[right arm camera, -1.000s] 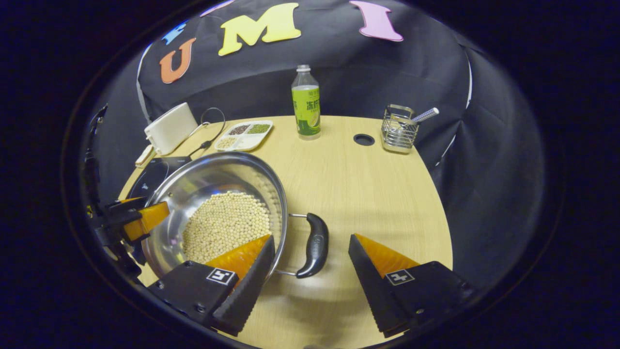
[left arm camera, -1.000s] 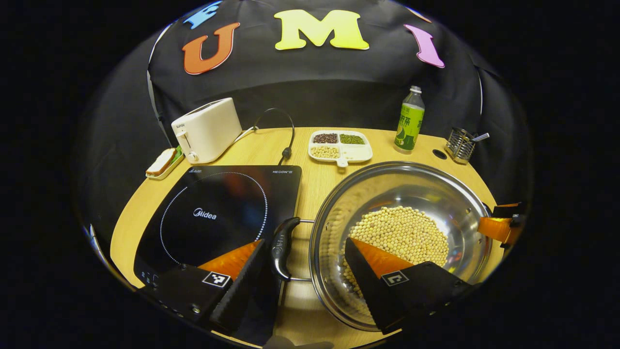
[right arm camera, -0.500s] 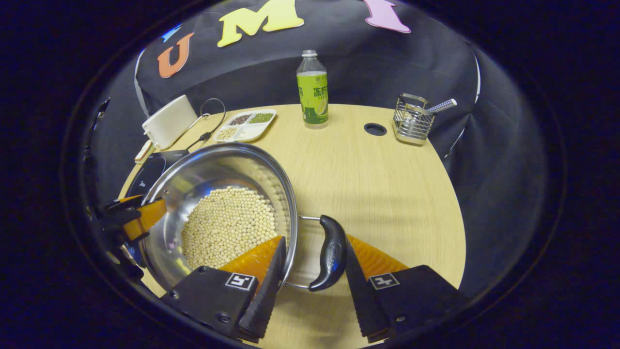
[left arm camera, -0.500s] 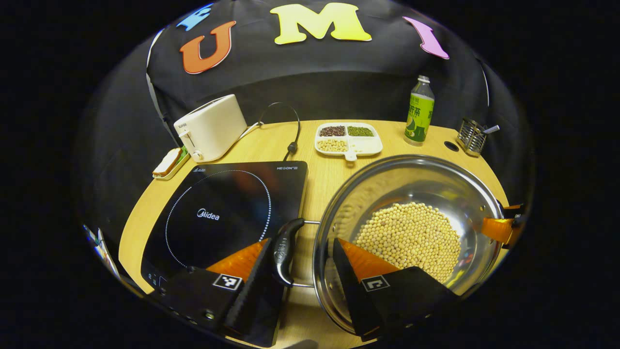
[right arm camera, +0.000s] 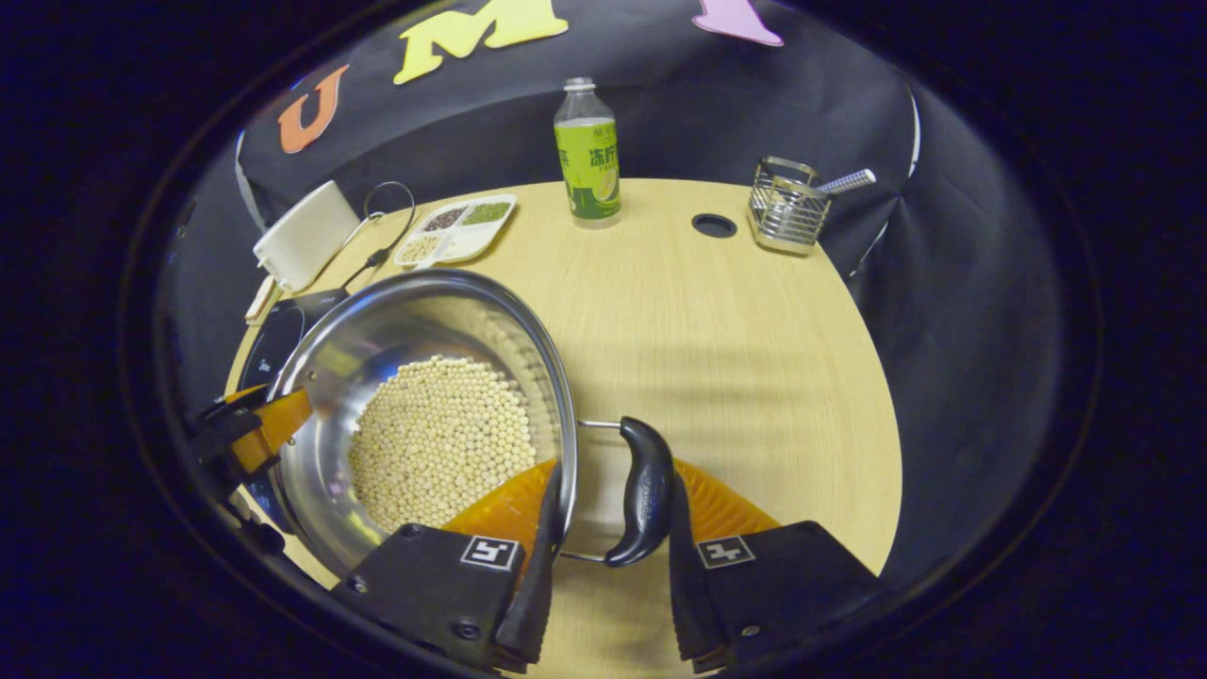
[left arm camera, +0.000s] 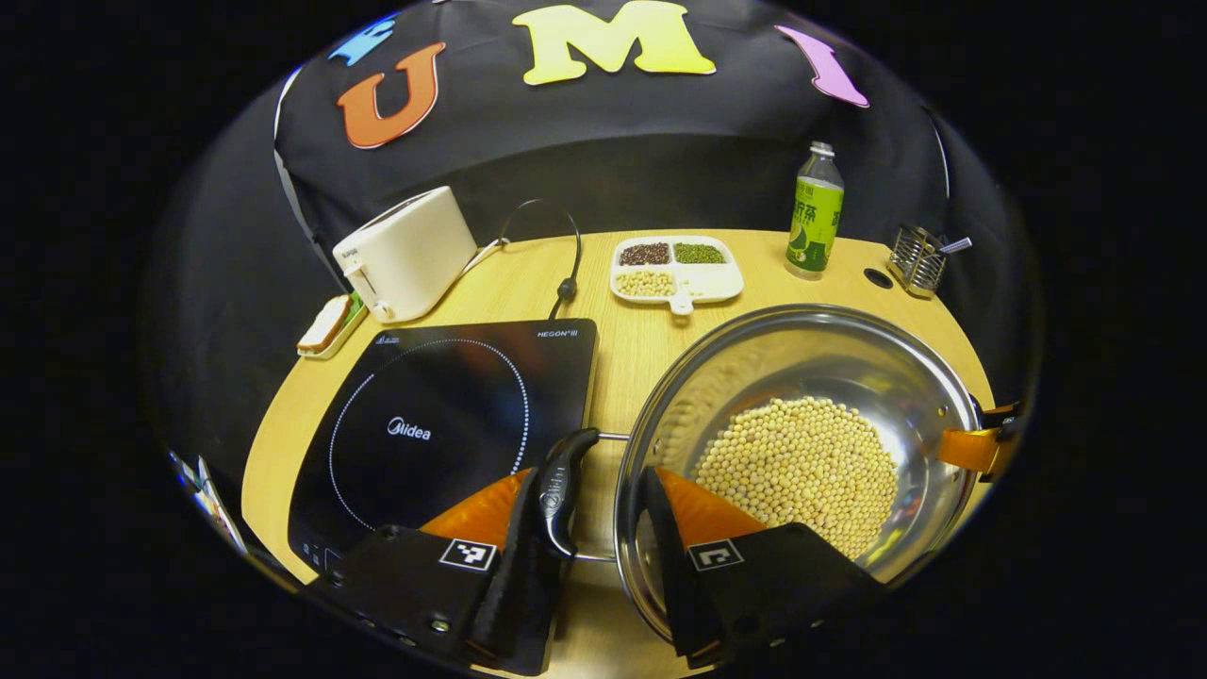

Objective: First push the handle of the pot to place it horizontally, then grasp the pot with both hands and set it on the induction cooktop.

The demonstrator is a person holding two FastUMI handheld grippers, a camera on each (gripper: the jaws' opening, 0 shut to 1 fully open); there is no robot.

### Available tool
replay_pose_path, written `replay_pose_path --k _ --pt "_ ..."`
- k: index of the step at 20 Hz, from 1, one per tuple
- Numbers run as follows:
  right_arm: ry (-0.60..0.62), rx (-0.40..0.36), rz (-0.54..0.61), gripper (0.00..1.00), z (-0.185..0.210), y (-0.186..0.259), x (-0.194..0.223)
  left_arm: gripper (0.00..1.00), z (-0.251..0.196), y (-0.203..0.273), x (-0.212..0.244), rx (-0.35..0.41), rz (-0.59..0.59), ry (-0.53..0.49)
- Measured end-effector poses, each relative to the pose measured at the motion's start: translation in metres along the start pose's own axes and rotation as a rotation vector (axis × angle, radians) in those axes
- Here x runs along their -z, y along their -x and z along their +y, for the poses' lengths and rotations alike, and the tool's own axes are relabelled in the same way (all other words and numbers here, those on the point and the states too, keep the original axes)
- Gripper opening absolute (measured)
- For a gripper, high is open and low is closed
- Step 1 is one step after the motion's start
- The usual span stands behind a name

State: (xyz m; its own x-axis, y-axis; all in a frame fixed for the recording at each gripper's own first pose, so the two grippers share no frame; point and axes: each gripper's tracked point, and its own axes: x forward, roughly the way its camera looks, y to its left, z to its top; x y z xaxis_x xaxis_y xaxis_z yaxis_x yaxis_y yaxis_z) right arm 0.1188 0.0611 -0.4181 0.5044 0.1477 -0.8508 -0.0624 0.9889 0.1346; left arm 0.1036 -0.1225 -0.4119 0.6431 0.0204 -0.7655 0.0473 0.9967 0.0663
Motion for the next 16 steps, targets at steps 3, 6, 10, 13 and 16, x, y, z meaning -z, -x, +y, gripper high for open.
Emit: replay_pose_path --k 3,6,10,13,16 --pt "-0.011 0.003 -0.013 0.52 -0.001 0.013 0.002 0.59 0.002 0.009 -0.007 0.005 -0.024 -0.026" --pt "-0.015 0.014 -0.041 0.53 0.003 0.029 -0.001 0.59 0.003 0.023 -0.011 0.019 -0.034 -0.016" --pt "-0.029 0.016 -0.067 0.53 0.016 0.049 -0.004 0.59 0.017 0.04 -0.025 0.026 -0.064 -0.027" --pt "-0.025 0.024 -0.095 0.52 0.032 0.064 -0.008 0.59 0.032 0.05 -0.033 0.032 -0.089 -0.027" --pt "-0.02 0.028 -0.109 0.52 0.05 0.076 -0.01 0.59 0.051 0.06 -0.036 0.034 -0.103 -0.024"
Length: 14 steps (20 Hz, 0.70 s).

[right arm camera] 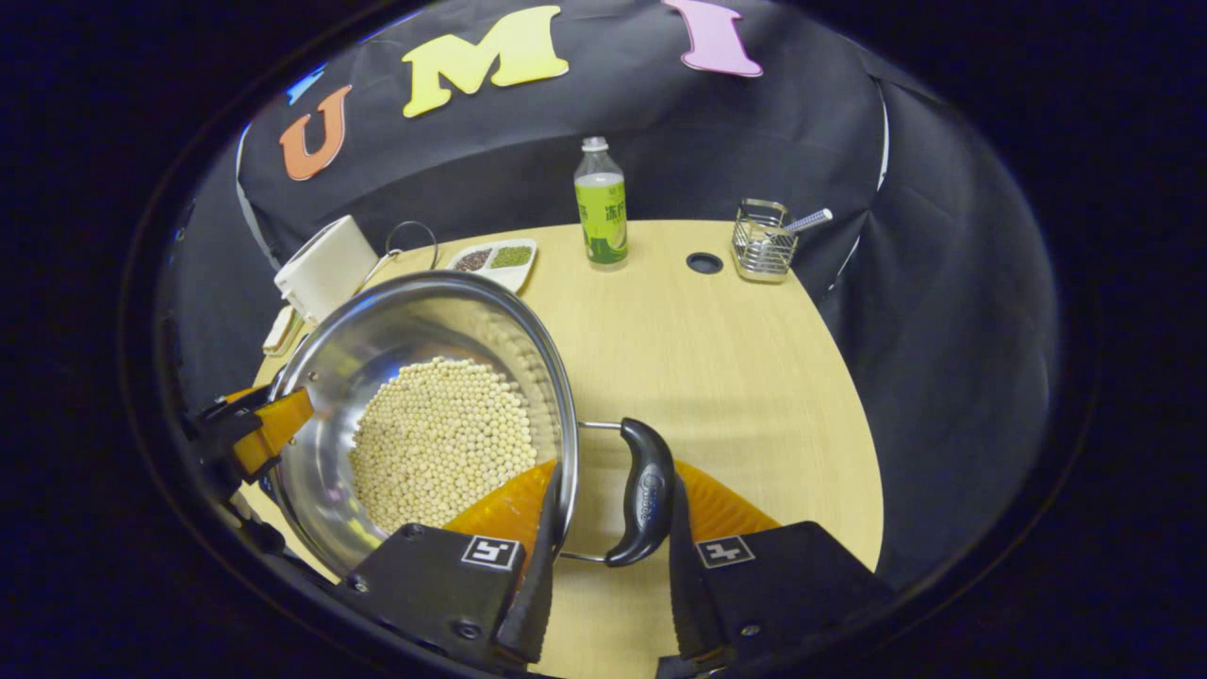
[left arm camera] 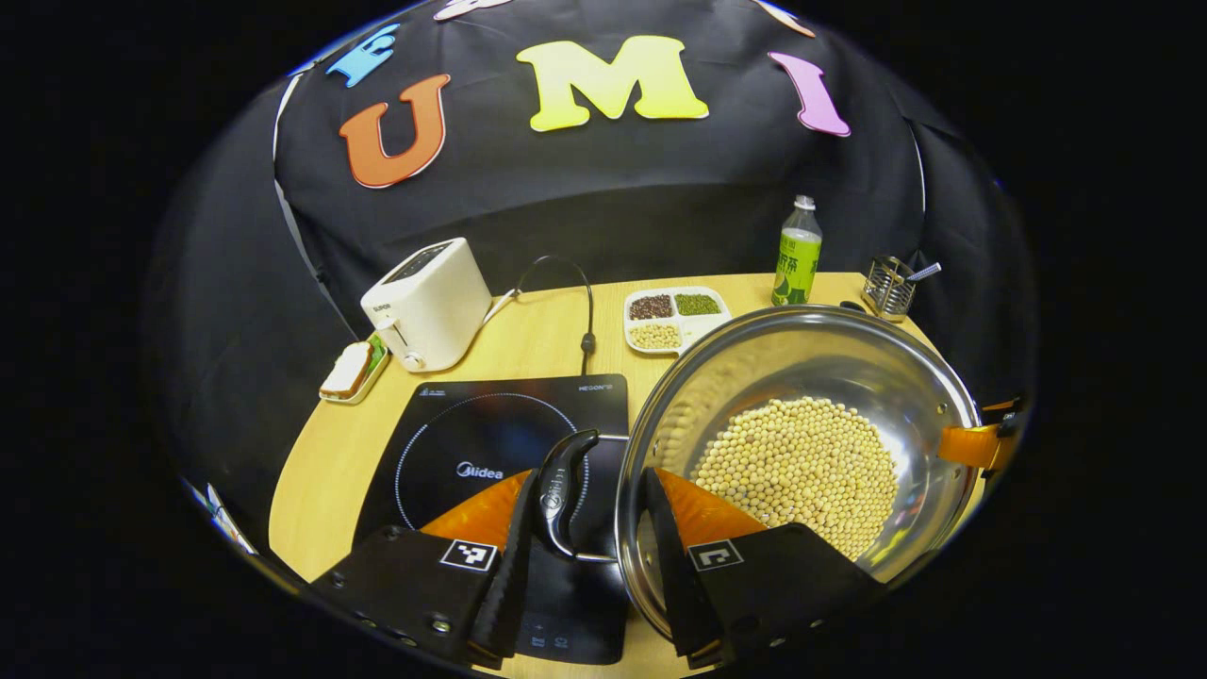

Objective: First push the handle of the pot to place it horizontally, then grasp the pot with both hands and set it on the induction cooktop.

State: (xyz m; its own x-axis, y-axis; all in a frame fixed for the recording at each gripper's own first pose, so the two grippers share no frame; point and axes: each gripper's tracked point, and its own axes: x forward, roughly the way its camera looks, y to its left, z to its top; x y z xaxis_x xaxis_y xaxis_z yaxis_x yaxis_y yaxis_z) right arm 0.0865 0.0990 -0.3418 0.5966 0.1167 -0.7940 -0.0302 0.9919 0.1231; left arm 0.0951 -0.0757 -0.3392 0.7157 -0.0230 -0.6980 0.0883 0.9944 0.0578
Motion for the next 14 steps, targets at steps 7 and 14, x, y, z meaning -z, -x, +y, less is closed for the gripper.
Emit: replay_pose_path --k 7,14 --pt "0.005 -0.019 0.003 0.52 0.056 0.007 0.005 0.59 0.058 0.012 0.01 -0.024 0.002 0.008" --pt "0.035 -0.047 0.02 0.52 0.114 0.003 0.011 0.59 0.117 0.01 0.024 -0.058 0.021 0.037"
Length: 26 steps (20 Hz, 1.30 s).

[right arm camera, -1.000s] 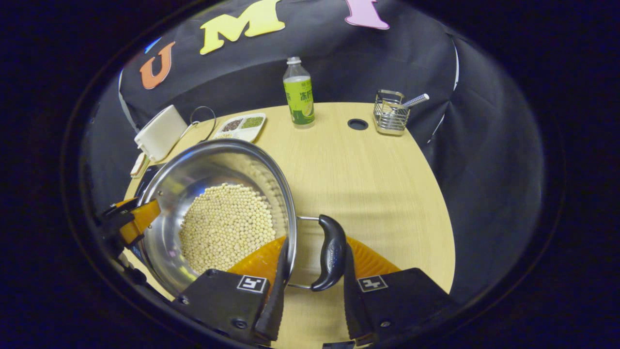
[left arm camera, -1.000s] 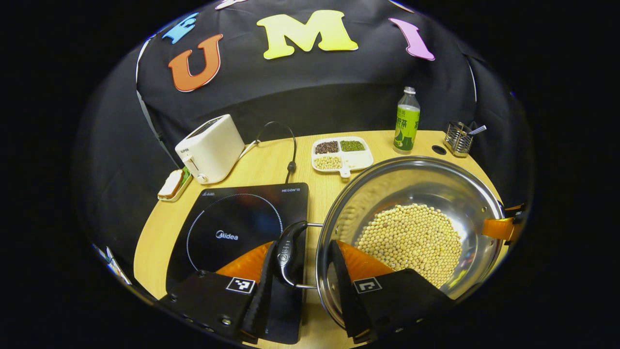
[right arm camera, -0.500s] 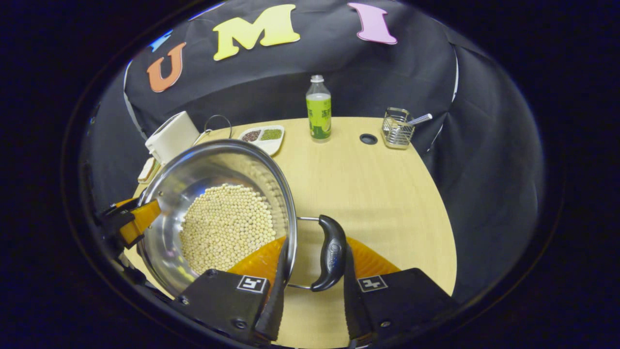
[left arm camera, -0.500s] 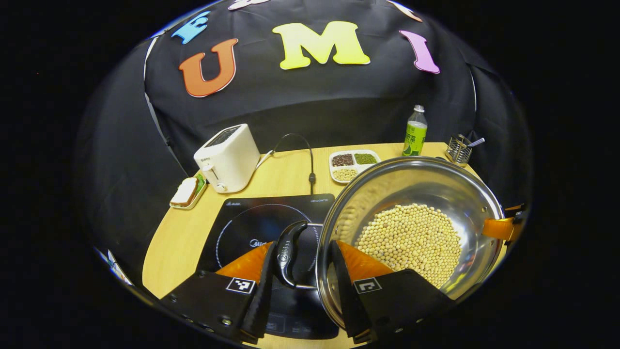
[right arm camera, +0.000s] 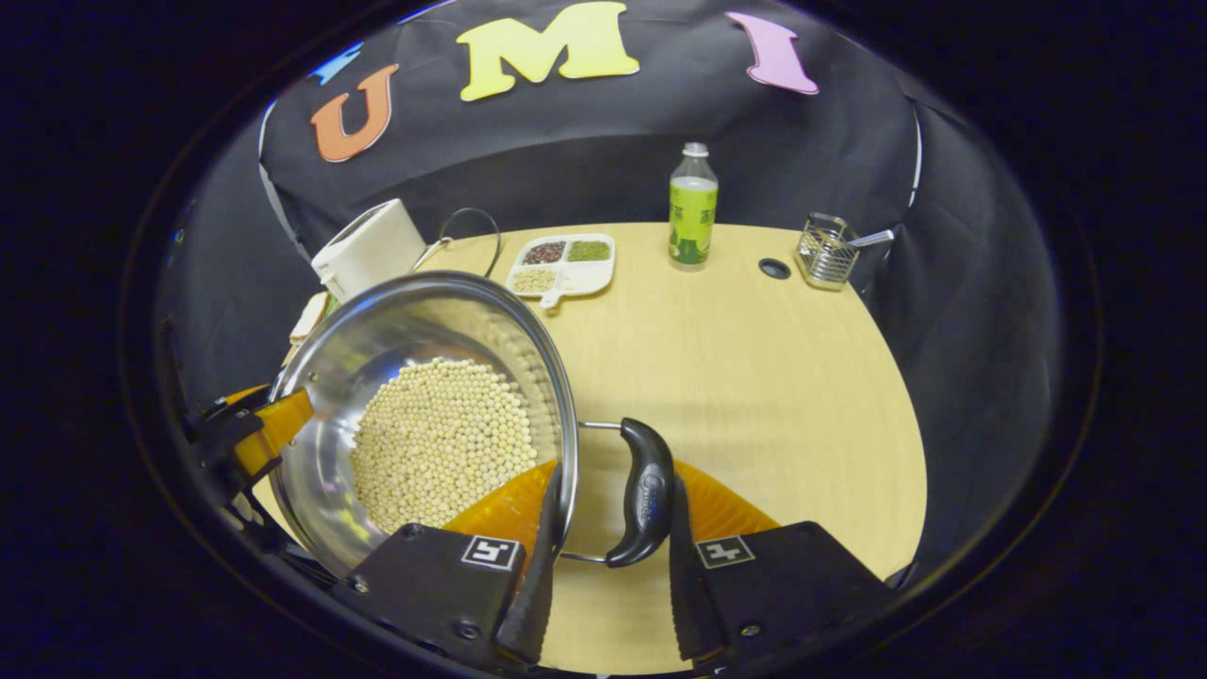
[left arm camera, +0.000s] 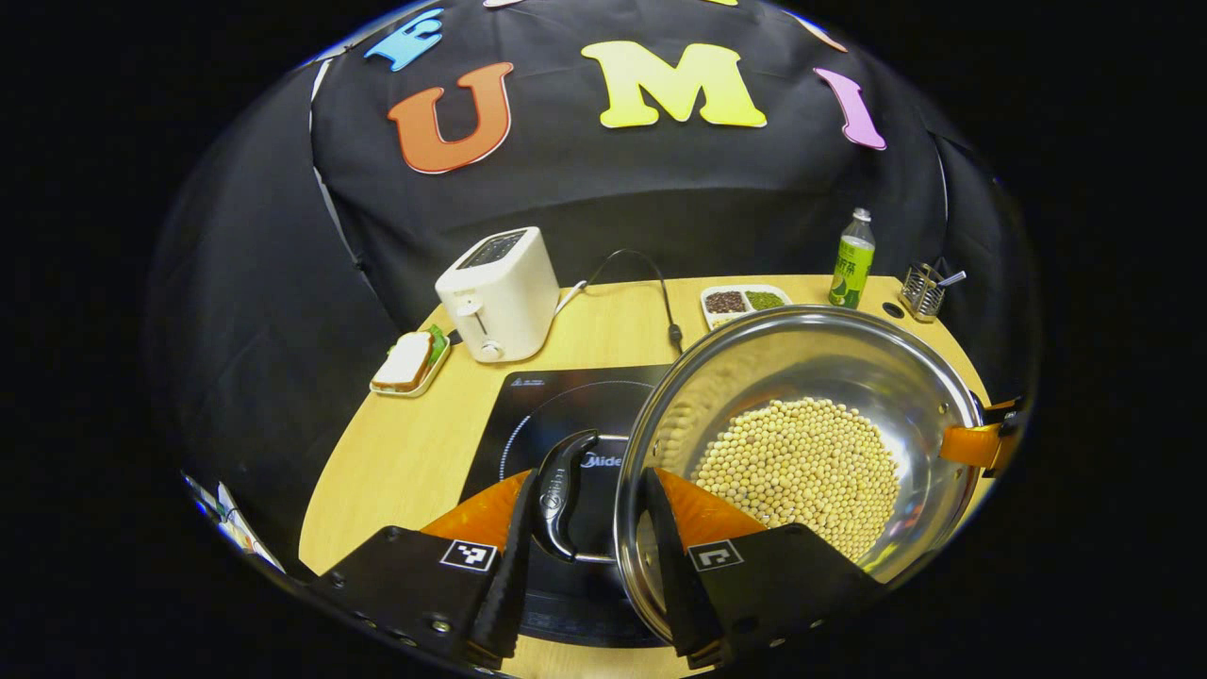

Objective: First push the handle of the pot to place it horizontally, then grasp the pot with both hands and set it on the induction cooktop.

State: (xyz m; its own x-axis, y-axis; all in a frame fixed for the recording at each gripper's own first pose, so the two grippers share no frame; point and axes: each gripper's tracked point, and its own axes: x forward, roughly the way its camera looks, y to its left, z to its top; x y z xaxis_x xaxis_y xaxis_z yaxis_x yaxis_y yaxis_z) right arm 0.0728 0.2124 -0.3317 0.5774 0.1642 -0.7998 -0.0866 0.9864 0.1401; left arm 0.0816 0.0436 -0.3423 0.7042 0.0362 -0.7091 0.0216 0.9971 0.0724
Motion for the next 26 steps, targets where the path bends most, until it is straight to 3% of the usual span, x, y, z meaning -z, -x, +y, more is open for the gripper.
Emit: replay_pose_path --k 16,26 --pt "0.0 -0.012 0.067 0.52 0.111 -0.039 -0.002 0.59 0.109 -0.043 0.003 -0.023 0.044 -0.025" --pt "0.005 -0.003 0.085 0.52 0.138 -0.057 -0.011 0.59 0.131 -0.069 0.004 -0.033 0.059 -0.016"
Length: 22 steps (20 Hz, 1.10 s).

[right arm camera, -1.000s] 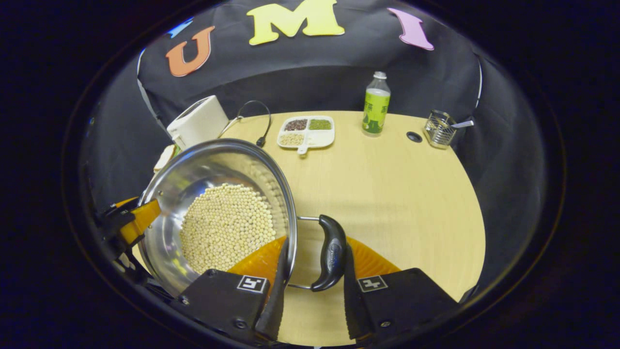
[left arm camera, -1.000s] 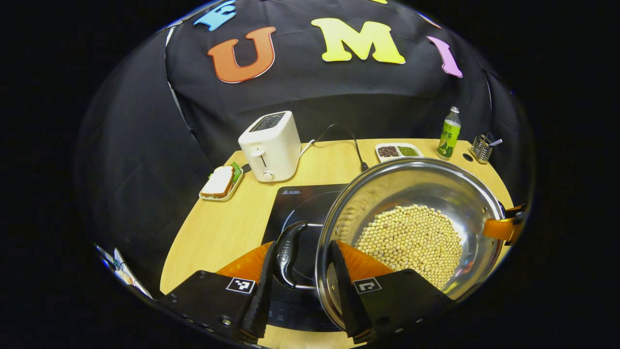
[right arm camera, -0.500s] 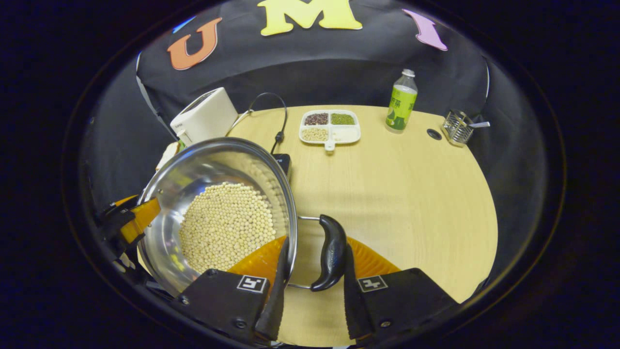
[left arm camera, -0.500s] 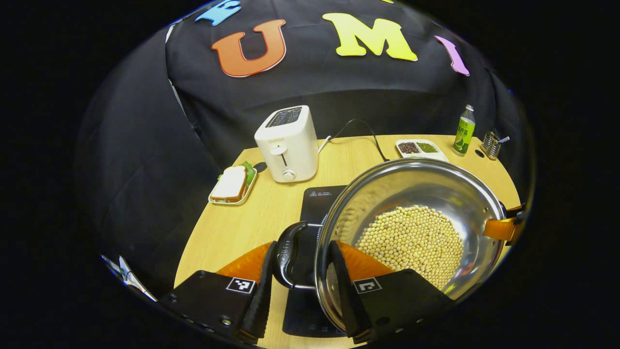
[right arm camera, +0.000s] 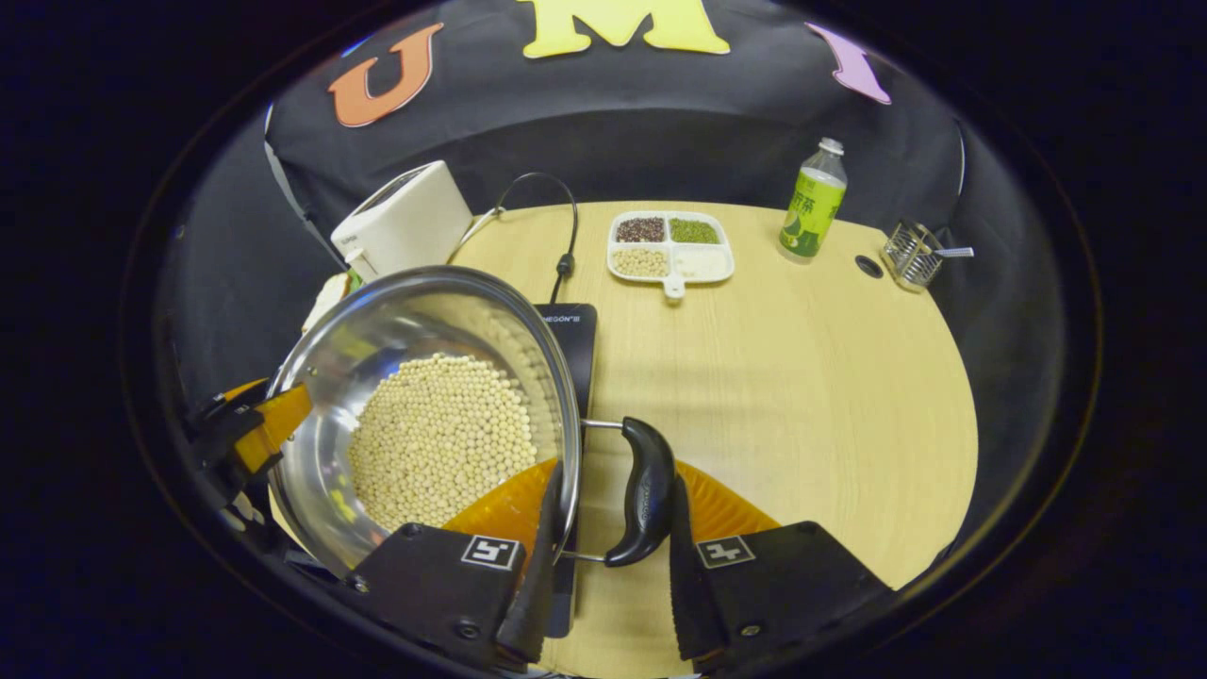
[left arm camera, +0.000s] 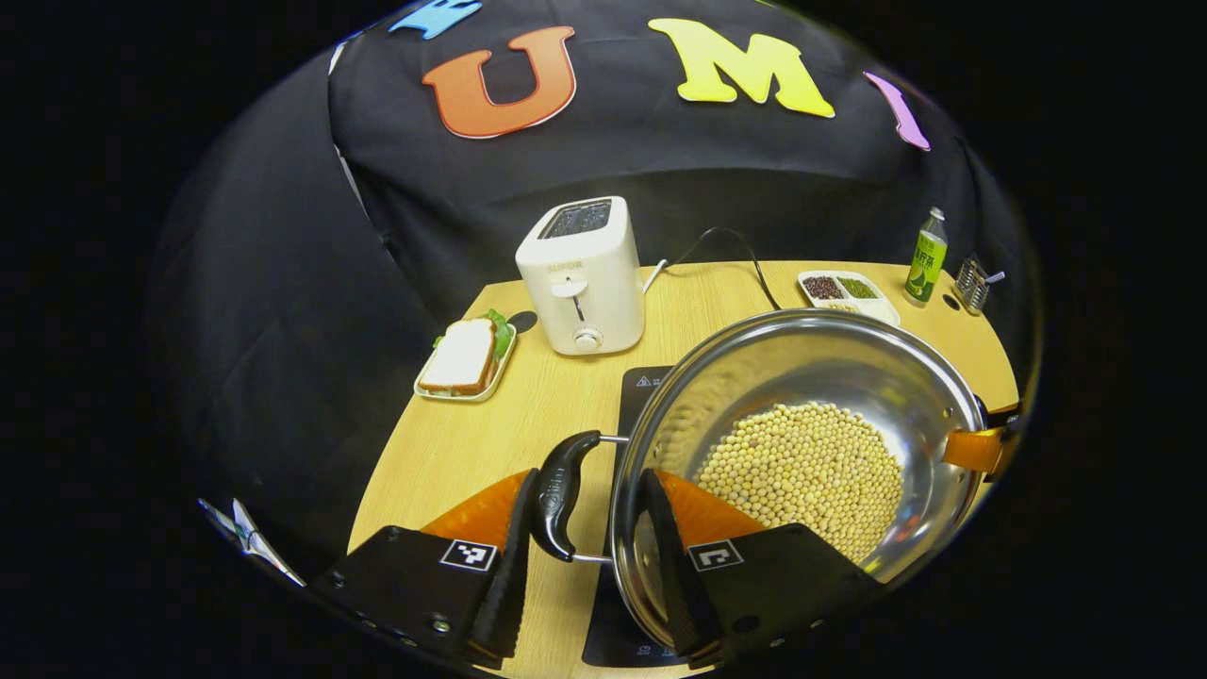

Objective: First push the handle of the pot to place it horizontally, then grasp the pot with both hands and set it on the induction cooktop.

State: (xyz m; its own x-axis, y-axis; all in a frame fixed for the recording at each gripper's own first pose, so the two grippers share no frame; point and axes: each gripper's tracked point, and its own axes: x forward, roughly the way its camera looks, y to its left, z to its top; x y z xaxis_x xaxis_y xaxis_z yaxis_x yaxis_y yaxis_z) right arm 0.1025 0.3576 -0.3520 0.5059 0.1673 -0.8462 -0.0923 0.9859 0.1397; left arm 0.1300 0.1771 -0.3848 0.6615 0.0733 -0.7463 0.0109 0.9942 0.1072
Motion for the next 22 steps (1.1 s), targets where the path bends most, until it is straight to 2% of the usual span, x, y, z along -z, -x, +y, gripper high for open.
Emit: replay_pose_path --k 8,14,22 --pt "0.014 0.021 -0.014 0.52 0.006 -0.007 0.001 0.59 0.005 -0.012 0.015 0.011 0.016 0.015" --pt "-0.034 0.021 -0.039 0.53 0.006 -0.005 0.005 0.6 0.003 -0.013 0.011 0.022 -0.018 0.0" --pt "-0.038 0.011 -0.051 0.58 0.005 -0.006 0.003 0.61 0.004 -0.01 0.012 0.024 -0.037 -0.014"
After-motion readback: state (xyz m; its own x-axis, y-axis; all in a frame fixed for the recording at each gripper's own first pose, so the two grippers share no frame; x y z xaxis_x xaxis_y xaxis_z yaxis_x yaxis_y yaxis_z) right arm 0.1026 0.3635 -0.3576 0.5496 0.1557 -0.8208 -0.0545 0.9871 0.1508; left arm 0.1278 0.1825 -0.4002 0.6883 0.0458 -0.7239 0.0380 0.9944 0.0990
